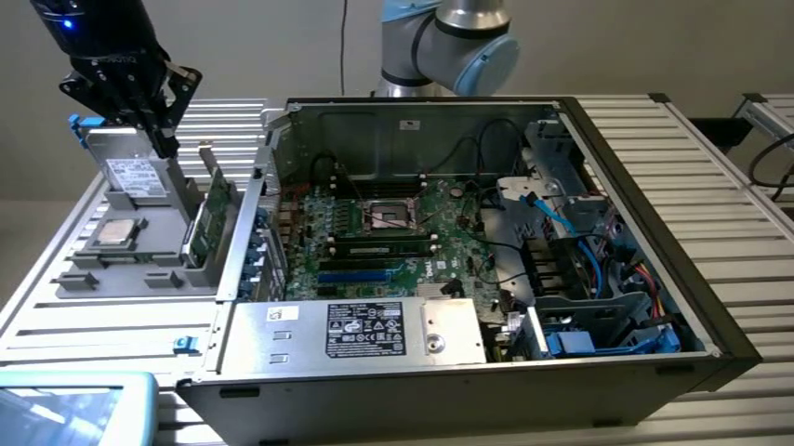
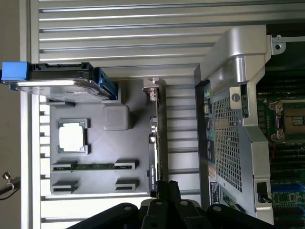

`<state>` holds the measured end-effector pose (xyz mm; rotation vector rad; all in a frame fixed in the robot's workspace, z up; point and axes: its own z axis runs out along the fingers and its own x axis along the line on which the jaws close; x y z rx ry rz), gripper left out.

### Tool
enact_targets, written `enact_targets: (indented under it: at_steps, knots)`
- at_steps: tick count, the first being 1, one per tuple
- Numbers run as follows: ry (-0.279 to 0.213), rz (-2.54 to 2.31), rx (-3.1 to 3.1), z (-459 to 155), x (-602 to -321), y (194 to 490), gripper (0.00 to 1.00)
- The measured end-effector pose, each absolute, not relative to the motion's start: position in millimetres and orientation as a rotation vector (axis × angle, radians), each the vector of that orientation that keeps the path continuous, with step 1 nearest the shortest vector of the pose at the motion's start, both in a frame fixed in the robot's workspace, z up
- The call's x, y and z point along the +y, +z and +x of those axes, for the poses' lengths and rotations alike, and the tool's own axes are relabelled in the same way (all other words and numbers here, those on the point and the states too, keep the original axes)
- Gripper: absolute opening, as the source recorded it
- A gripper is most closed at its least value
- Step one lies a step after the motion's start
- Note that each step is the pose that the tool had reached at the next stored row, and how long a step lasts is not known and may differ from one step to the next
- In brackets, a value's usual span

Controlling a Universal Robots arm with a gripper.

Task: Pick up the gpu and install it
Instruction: 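Pick up the gpu and move the gpu toward the slot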

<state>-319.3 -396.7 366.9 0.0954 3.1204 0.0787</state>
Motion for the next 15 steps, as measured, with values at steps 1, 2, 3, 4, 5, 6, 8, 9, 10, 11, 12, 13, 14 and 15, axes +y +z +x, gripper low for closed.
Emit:
enact_targets:
  at_steps: [1,2,3,4,5,6,8,9,10,11,12,13,14,15]
  knots:
    - [0.079,0.095,3.12,-319.3,-396.6,366.9,0.12]
    - [0.079,0.095,3.12,-319.3,-396.6,366.9,0.12]
    - [0.079,0.095,3.12,-319.3,-396.7,366.9,0.12]
    - [0.079,0.095,3.12,-319.3,-396.7,366.9,0.12]
    - [0.079,0.095,3.12,-319.3,-396.6,366.9,0.12]
    - [0.079,0.095,3.12,-319.3,-396.7,366.9,0.13]
    - [0.079,0.095,3.12,-319.3,-396.7,366.9,0.19]
    - [0.079,0.095,3.12,-319.3,-396.7,366.9,0.25]
    - [0.079,0.095,3.12,-319.3,-396.6,366.9,0.25]
    - [0.079,0.095,3.12,-319.3,-396.7,366.9,0.32]
    - [0.079,0.095,3.12,-319.3,-396.7,366.9,0.37]
    - [0.079,0.095,3.12,-319.4,-396.7,366.8,0.43]
    - [0.079,0.095,3.119,-320.1,-396.7,366.0,0.43]
    - [0.079,0.095,3.116,-321.9,-396.6,364.8,0.49]
